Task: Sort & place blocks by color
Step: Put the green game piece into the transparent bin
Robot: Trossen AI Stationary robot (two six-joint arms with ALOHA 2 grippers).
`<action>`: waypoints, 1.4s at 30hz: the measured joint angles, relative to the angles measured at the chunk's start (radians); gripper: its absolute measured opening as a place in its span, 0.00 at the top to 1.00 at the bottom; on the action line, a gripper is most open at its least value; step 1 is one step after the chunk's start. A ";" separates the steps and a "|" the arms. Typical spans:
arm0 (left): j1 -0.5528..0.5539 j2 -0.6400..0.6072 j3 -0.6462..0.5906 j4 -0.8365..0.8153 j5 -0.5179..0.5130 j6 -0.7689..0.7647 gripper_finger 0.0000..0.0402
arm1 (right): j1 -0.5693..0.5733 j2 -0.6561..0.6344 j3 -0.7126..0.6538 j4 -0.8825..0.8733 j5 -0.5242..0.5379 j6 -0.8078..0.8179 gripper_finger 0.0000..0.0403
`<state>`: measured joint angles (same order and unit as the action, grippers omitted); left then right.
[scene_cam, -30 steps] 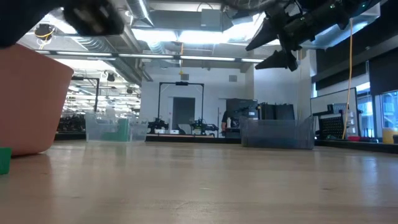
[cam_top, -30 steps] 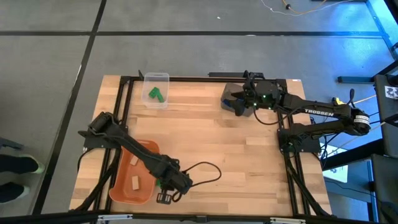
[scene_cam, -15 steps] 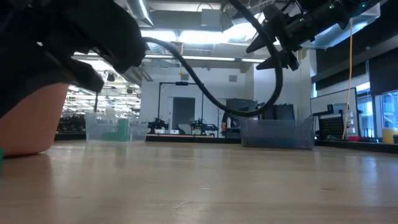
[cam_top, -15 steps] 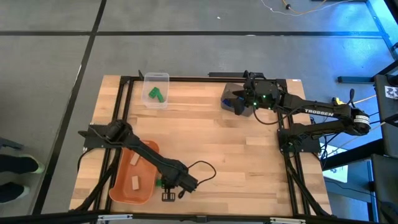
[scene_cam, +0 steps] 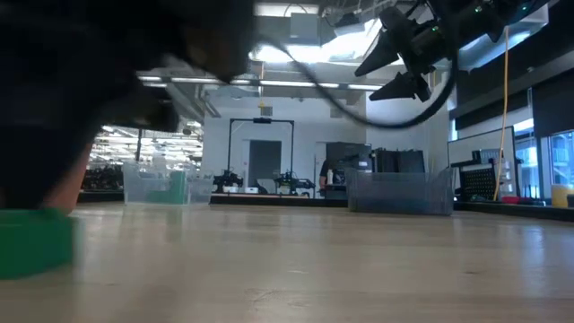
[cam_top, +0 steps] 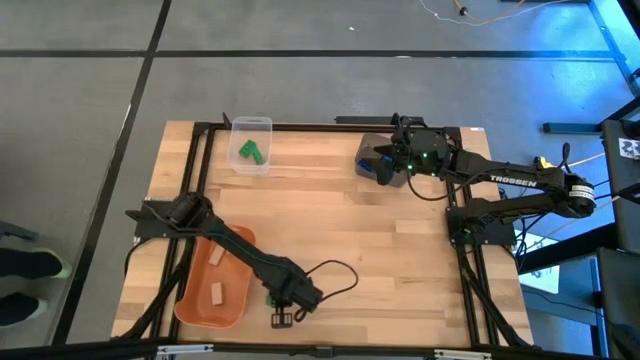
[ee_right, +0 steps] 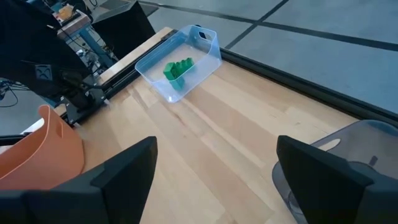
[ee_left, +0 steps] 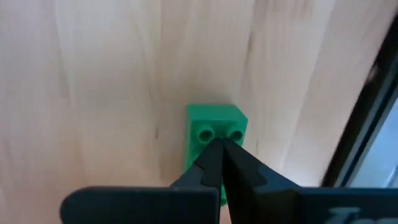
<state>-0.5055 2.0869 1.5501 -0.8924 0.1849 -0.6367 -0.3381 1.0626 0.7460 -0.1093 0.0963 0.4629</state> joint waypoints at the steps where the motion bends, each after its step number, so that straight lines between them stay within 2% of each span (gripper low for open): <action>1: 0.006 0.000 0.000 0.025 -0.021 0.012 1.00 | 0.000 0.000 0.000 0.000 0.000 0.000 0.18; 7: 0.069 0.001 -0.001 0.163 -0.244 0.091 1.00 | 0.000 0.000 0.000 0.000 0.000 0.000 0.18; 10: 0.117 0.002 -0.002 0.168 -0.349 0.159 1.00 | 0.000 0.000 0.000 0.000 -0.001 0.004 0.18; 14: 0.188 0.003 -0.003 0.140 -0.450 0.287 1.00 | 0.000 0.000 0.000 0.000 -0.001 0.007 0.18; 17: 0.252 0.004 -0.003 0.124 -0.490 0.381 1.00 | 0.000 0.000 0.000 0.000 -0.001 0.027 0.18; 23: 0.359 -0.017 0.008 0.050 -0.421 0.436 1.00 | 0.000 0.000 0.000 0.000 -0.002 0.029 0.18; 28: 0.380 -0.117 0.027 -0.006 -0.411 0.441 1.00 | 0.000 0.000 0.000 -0.001 -0.002 0.024 0.18; 33: 0.379 -0.198 0.029 0.013 -0.412 0.319 0.99 | 0.000 0.000 0.000 -0.001 -0.001 0.004 0.18; 37: 0.387 -0.208 0.028 0.012 -0.391 0.203 0.90 | 0.000 0.000 0.000 -0.001 -0.001 0.002 0.18; 42: 0.415 -0.208 -0.016 0.048 -0.306 0.116 0.68 | 0.000 0.001 0.000 -0.001 -0.001 0.002 0.18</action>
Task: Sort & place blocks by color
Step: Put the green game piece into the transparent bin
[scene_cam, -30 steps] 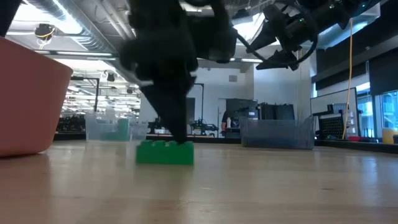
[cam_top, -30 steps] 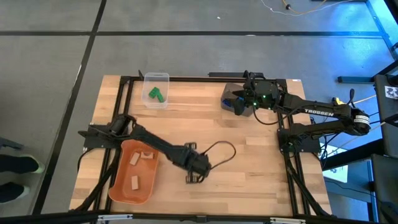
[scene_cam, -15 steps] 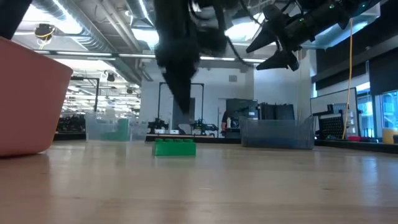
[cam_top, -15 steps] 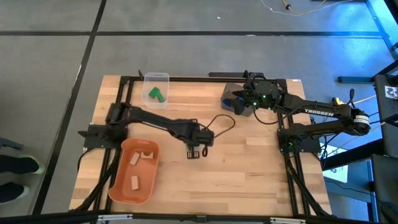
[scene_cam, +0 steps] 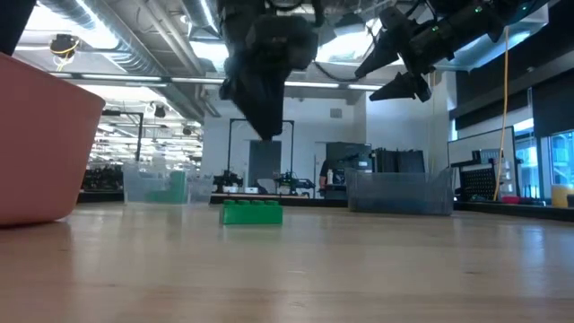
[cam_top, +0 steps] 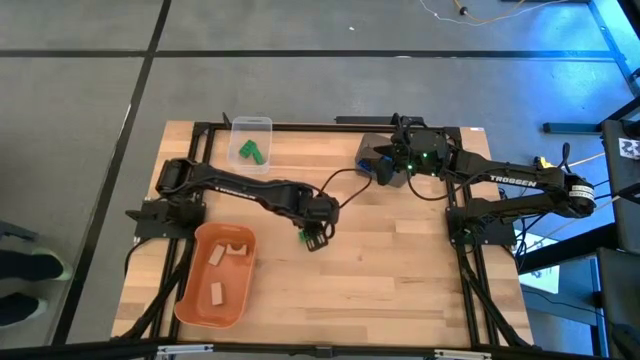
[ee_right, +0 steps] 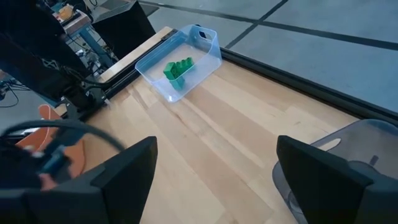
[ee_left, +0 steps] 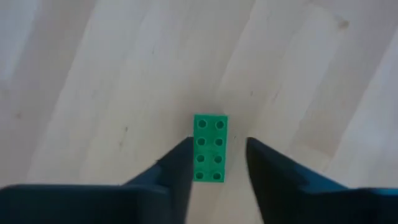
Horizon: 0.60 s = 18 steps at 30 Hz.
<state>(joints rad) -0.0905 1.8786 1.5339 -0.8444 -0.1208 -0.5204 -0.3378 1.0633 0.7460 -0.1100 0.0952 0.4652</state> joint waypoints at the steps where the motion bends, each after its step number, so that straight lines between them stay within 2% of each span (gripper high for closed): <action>1: 0.005 0.000 -0.014 0.010 0.013 -0.017 0.63 | 0.000 0.000 0.000 0.000 0.000 0.000 0.18; 5: 0.016 0.000 -0.055 0.029 0.051 -0.053 0.45 | 0.000 0.000 0.000 0.000 0.000 0.000 0.18; 10: 0.005 0.000 -0.120 0.073 0.078 -0.050 0.29 | 0.000 0.000 0.000 0.000 0.000 0.003 0.18; 13: -0.004 0.000 -0.159 0.106 0.079 -0.050 0.24 | 0.000 0.000 0.000 0.000 0.000 0.004 0.18; 18: -0.029 0.000 -0.232 0.174 0.066 -0.047 0.24 | 0.000 0.000 0.000 0.000 0.000 0.004 0.18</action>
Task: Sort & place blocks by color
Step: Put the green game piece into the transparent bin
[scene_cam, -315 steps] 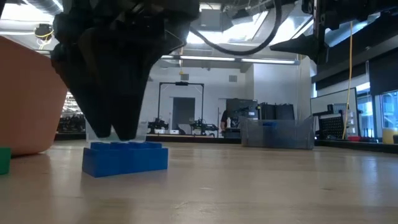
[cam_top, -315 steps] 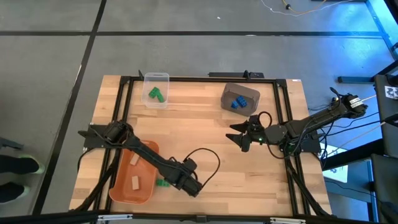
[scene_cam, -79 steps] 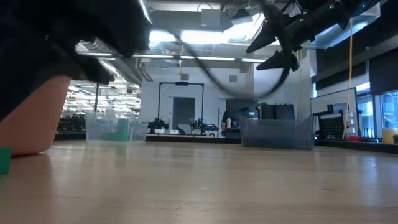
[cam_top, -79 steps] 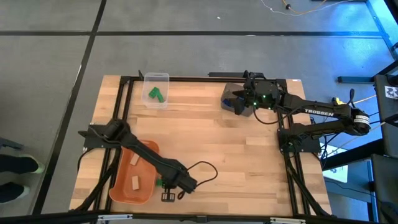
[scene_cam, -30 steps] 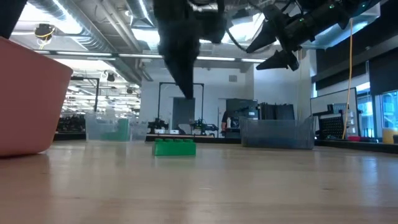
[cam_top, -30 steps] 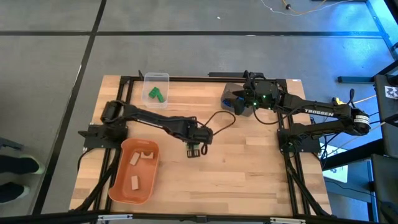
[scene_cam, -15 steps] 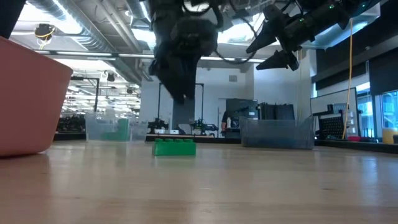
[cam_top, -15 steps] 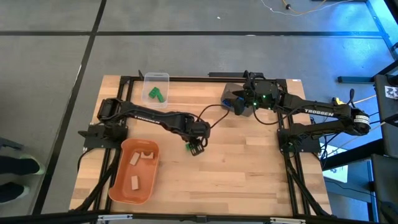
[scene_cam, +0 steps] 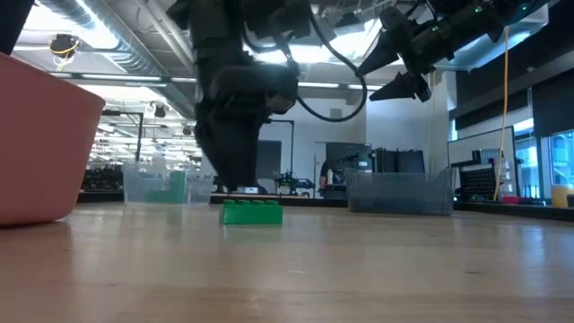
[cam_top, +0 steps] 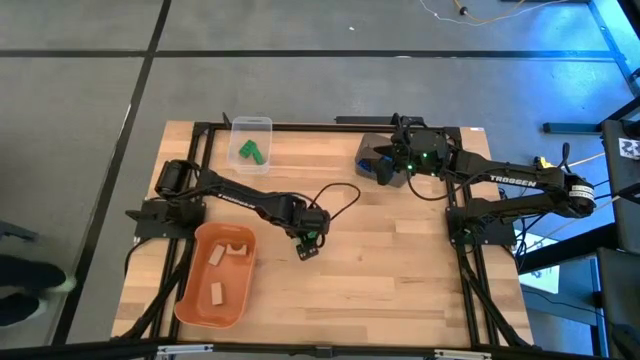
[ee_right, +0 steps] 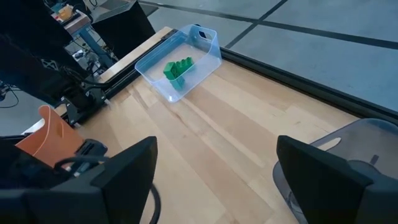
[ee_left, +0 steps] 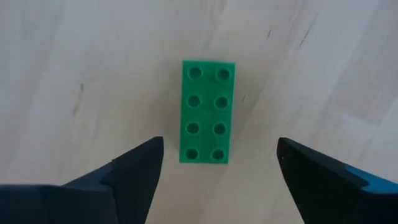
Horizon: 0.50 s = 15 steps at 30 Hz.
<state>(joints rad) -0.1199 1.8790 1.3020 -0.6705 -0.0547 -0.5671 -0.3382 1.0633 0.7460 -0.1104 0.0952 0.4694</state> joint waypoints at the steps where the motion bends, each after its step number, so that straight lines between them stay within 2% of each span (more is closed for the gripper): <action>1: -0.006 0.000 -0.014 0.011 -0.009 0.000 0.24 | 0.000 0.000 0.000 0.000 0.000 0.000 0.18; 9: -0.048 0.000 -0.118 0.089 -0.113 0.012 0.24 | 0.000 0.000 0.000 0.000 0.000 0.000 0.18; 15: -0.052 -0.003 -0.178 0.181 -0.119 0.002 0.25 | 0.000 0.000 0.000 0.000 0.000 0.001 0.18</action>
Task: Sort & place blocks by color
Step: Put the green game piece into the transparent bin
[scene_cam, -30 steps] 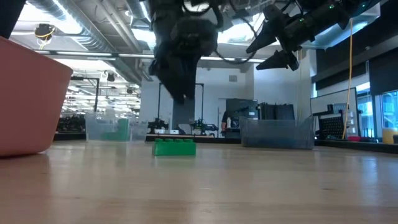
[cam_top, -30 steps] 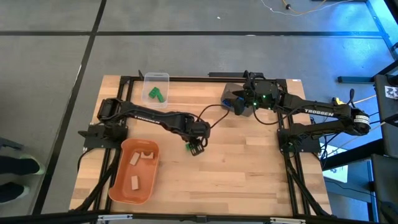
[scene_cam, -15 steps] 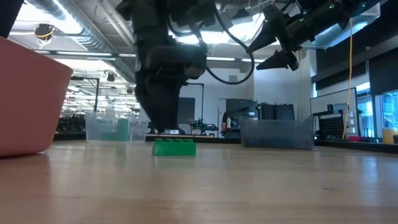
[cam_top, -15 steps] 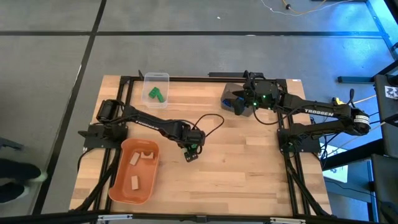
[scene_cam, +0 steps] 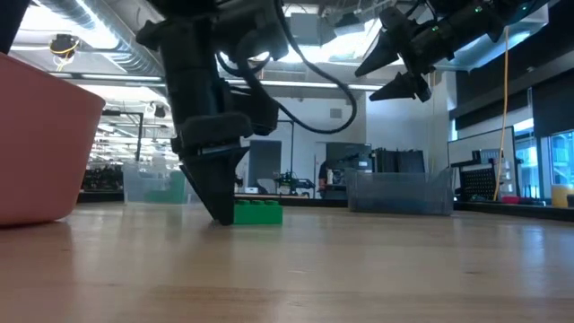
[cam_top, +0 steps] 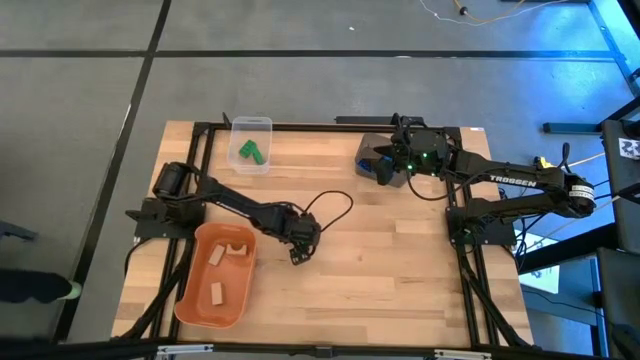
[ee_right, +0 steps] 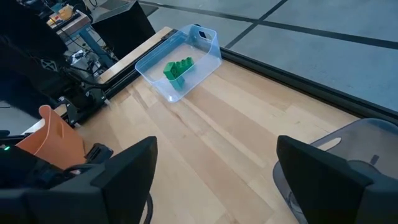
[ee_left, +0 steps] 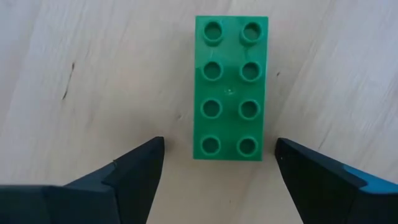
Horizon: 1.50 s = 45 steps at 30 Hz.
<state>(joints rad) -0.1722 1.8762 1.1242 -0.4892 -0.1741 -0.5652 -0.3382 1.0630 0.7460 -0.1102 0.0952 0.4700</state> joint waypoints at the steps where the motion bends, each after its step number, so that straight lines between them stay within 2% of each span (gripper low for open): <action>1: 0.000 -0.001 -0.005 0.005 -0.009 -0.002 0.25 | 0.000 0.000 0.000 0.000 0.000 0.000 0.18; 12: 0.003 0.001 -0.006 0.056 -0.034 0.154 0.31 | 0.000 0.000 0.000 0.000 0.000 0.000 0.18; 16: 0.022 0.004 -0.007 0.070 -0.048 0.112 0.43 | 0.000 0.000 0.000 0.000 0.000 0.000 0.18; 21: 0.054 0.004 -0.007 0.060 -0.054 0.053 0.69 | 0.000 0.000 0.000 0.000 0.000 0.031 0.18; 26: 0.100 -0.061 -0.009 0.005 -0.019 0.133 0.69 | 0.000 0.000 0.000 -0.018 0.000 0.050 0.18; 32: 0.167 -0.247 -0.010 -0.065 -0.113 0.268 0.69 | 0.002 0.000 0.000 -0.095 -0.002 0.080 0.18; 37: 0.221 -0.460 -0.048 -0.028 -0.157 0.356 0.69 | 0.007 -0.001 0.000 -0.109 -0.010 0.094 0.18; 40: 0.248 -0.610 -0.134 0.096 -0.147 0.384 0.69 | 0.021 -0.001 0.000 -0.100 -0.010 0.098 0.18; 45: 0.308 -0.836 -0.356 0.430 -0.060 0.359 0.69 | 0.056 -0.001 0.000 -0.067 -0.010 0.071 0.18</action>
<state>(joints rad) 0.1357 1.0402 0.7687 -0.0595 -0.2345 -0.2060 -0.2826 1.0622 0.7460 -0.1771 0.0849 0.5408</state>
